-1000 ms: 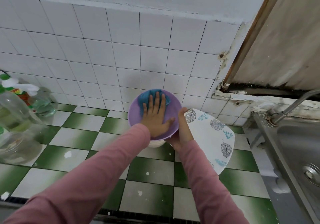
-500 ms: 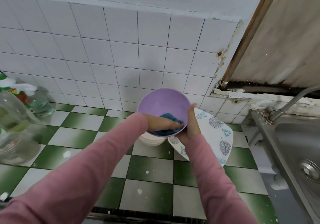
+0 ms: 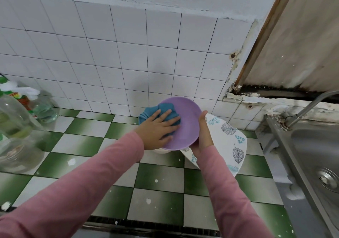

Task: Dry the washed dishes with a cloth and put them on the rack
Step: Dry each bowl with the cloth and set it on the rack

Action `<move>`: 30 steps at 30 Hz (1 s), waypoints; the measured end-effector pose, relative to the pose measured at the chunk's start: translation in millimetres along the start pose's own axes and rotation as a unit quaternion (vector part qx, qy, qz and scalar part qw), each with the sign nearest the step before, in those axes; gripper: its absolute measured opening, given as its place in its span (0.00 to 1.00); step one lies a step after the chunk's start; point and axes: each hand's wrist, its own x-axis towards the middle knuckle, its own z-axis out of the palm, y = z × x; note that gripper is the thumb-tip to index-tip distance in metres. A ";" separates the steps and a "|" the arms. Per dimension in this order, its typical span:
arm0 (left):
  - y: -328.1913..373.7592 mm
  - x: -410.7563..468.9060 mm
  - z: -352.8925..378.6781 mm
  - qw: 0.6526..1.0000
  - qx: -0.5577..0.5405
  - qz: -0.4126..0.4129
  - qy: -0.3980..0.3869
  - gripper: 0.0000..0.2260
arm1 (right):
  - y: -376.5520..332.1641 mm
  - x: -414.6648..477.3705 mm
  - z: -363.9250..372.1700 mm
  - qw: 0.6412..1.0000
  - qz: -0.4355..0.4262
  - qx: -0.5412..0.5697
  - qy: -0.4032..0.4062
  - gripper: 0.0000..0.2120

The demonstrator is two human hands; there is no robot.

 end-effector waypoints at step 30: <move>18.2 -2.2 -50.3 0.607 -0.760 -0.214 0.093 0.08 | 7.7 17.9 8.6 0.998 -0.033 0.038 -0.034 0.47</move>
